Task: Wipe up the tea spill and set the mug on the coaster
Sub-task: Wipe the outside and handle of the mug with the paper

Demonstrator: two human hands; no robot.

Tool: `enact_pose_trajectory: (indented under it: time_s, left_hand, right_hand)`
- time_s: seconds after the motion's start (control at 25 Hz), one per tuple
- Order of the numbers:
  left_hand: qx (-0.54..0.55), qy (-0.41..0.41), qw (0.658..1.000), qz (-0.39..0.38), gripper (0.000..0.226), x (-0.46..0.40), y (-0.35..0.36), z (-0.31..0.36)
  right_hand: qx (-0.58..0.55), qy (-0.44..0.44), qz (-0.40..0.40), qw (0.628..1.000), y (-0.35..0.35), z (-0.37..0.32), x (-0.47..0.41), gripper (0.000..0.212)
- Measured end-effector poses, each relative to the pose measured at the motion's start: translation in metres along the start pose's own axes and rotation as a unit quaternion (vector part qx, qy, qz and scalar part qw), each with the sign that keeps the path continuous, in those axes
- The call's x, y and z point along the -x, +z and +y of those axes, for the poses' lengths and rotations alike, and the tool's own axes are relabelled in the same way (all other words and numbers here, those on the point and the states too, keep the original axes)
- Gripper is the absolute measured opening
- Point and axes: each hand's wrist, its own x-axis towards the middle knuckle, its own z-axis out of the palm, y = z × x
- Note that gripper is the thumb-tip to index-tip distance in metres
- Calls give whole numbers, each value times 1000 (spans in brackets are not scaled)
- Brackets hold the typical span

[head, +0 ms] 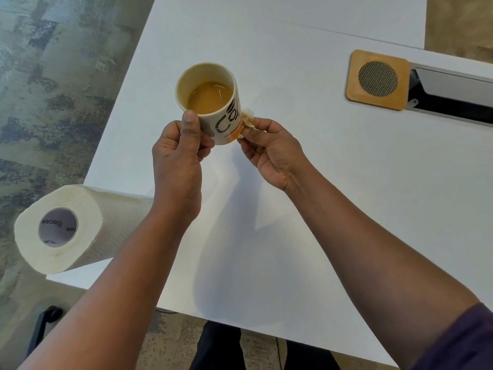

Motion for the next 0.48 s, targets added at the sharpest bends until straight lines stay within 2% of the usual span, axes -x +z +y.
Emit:
enact_pose_trajectory:
  time_s: [0.48]
  left_hand:
    - [-4,0,1000,3,35,-1,3,-2]
  right_hand:
    - [-54,-13,21,998,10,36,10,18]
